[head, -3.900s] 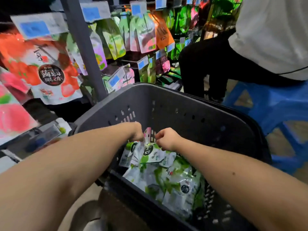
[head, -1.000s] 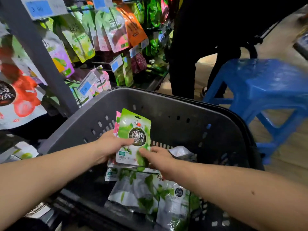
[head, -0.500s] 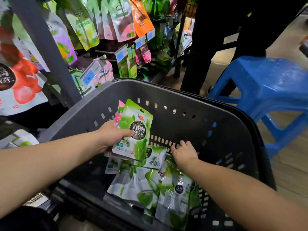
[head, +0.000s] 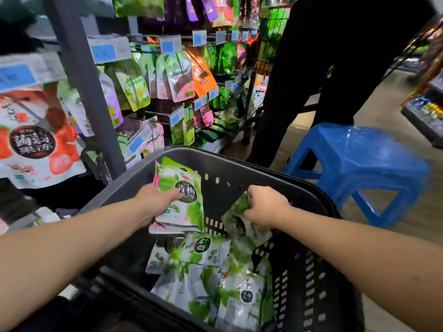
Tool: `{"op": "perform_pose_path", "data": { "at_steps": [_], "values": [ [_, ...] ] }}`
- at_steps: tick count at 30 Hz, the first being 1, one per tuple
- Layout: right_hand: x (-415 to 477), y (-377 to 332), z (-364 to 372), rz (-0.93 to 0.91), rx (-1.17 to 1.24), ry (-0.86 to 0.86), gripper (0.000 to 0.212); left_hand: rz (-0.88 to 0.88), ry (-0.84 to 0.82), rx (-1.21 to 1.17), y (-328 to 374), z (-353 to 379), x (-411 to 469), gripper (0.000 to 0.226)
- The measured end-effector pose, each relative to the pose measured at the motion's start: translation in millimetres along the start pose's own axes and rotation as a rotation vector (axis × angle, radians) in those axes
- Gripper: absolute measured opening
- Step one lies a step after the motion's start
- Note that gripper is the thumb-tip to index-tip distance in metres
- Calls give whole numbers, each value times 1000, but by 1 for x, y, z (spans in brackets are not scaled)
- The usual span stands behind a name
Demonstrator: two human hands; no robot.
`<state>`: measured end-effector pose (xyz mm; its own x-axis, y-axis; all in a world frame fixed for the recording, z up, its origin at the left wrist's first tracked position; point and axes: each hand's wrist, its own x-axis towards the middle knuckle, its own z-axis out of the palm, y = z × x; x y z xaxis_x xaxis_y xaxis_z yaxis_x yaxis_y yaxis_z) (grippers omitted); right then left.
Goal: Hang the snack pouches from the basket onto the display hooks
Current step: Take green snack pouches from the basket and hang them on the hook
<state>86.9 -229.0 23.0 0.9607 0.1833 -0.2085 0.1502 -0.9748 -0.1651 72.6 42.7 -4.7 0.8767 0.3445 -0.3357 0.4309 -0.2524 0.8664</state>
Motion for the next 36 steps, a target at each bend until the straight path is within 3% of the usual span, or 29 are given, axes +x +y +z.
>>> {"op": "perform_pose_path", "data": {
  "at_steps": [3, 5, 6, 8, 10, 12, 15, 24, 27, 30, 32, 36],
  "values": [
    [-16, 1, -30, 46, 368, 121, 22, 11, 66, -8, 17, -4, -6, 38],
    [-27, 0, -36, 59, 598, 200, 38, 19, 128, -52, 22, -4, -11, 56],
    [-31, 0, -36, 56, 692, 231, 44, 24, 160, -86, 22, -3, -14, 55],
    [-36, -2, -34, 43, 804, 294, 35, 16, 217, -129, 18, -2, -22, 37],
    [-38, -5, -36, 52, 874, 379, 20, 0, 261, -177, 16, 0, -30, 25],
    [-40, -9, -40, 54, 918, 470, 15, -25, 274, -233, 13, 0, -29, 30],
    [-43, -17, -46, 28, 999, 562, 21, -59, 288, -264, 16, -3, -36, 56],
    [-44, -33, -55, -26, 1088, 688, 28, -126, 200, -286, 1, -5, -24, 67],
    [-43, -35, -56, 2, 1193, 675, 25, -141, 136, -292, -1, 0, -27, 78],
    [-42, -42, -40, 16, 1313, 544, 22, -190, 31, -331, -24, 10, 6, 122],
    [-44, -45, -25, 18, 1310, 416, 21, -215, -13, -395, -23, 13, 18, 140],
    [-53, -44, -10, -74, 1111, 227, 28, -134, -56, -422, 8, 6, -24, 126]
  ]
}}
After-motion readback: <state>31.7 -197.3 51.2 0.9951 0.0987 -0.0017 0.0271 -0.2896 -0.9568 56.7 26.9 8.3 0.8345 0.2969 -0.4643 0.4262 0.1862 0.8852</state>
